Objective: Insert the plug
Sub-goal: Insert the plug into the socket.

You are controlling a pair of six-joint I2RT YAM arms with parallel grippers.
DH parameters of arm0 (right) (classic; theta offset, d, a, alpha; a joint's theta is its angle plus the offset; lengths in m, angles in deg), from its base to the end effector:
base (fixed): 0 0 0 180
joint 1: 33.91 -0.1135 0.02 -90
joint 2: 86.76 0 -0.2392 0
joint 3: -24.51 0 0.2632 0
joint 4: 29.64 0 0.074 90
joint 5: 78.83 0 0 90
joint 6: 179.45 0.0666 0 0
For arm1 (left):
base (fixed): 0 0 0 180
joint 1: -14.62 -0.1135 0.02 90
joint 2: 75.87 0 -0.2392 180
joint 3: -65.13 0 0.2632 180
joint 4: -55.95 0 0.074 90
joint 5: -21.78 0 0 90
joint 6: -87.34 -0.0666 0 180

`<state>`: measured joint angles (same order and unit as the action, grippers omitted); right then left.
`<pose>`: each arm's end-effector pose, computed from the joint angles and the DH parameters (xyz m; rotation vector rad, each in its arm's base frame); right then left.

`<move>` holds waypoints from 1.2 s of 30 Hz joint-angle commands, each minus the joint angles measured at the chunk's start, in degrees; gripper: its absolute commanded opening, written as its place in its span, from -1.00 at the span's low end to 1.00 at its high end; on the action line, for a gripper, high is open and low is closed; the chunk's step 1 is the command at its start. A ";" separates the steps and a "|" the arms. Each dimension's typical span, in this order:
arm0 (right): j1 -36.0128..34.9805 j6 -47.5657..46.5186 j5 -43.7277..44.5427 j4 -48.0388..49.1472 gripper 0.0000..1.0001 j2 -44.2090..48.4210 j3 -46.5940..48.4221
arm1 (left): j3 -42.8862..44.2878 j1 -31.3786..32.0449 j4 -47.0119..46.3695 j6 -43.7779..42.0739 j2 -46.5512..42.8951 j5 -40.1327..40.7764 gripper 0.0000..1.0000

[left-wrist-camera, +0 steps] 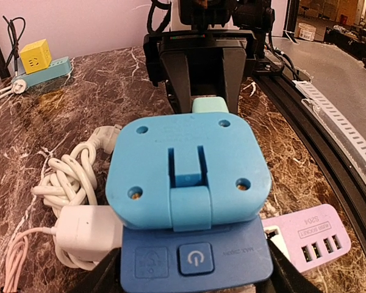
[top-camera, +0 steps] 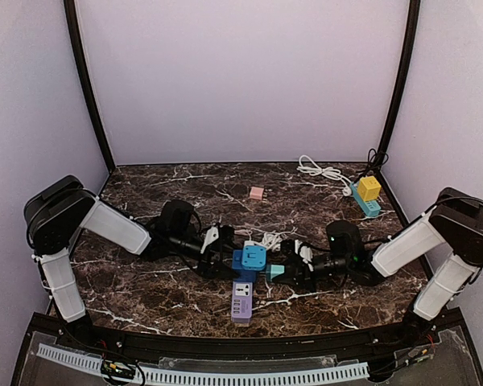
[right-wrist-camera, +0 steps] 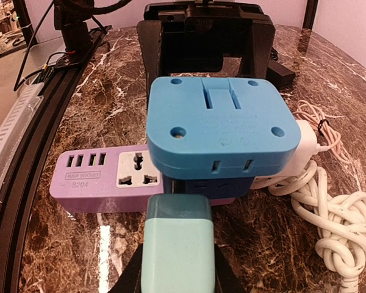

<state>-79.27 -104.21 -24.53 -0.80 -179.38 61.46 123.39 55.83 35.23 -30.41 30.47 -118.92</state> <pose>0.1787 0.2363 0.0773 -1.3714 1.5632 0.9646 0.2416 -0.2801 0.0938 1.5527 1.2772 -1.0467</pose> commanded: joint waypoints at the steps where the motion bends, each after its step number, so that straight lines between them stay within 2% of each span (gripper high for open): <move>1: 0.28 1.31 1.38 3.51 -1.00 -0.29 -0.89 | -1.66 1.55 -3.63 2.63 0.35 0.55 0.27; 3: 0.28 1.60 1.15 3.91 -1.00 -0.58 -0.92 | -1.89 1.86 -5.86 3.34 1.07 1.19 0.19; 5: 0.27 2.15 0.83 4.11 -1.00 -0.60 -0.79 | -2.30 2.01 -6.52 3.05 1.55 0.99 0.01; 7: 0.25 2.51 1.05 4.04 -1.00 -0.63 -0.74 | -2.95 1.98 -6.08 1.93 1.67 0.31 -0.27; 9: 0.28 2.96 1.19 3.94 -1.00 -0.51 -0.89 | -3.50 2.03 -4.29 0.41 1.58 -0.72 -0.72; 11: 0.19 3.68 1.21 3.72 -1.00 -0.14 -1.28 | -4.27 1.81 -2.39 -0.74 1.44 -1.47 -0.95; 18: -3.20 6.65 5.38 0.95 -1.00 2.25 -2.74 | -7.56 1.11 -2.38 -0.67 1.72 -4.41 -0.99; 36: -5.17 7.23 6.05 6.20 -1.00 -0.67 -1.20 | -5.35 1.31 -4.81 -0.60 5.12 -4.00 -0.99</move>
<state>-83.82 -97.22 -18.46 2.35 -179.27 59.03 118.69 56.50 24.57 -30.76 32.81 -123.75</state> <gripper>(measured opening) 0.246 0.526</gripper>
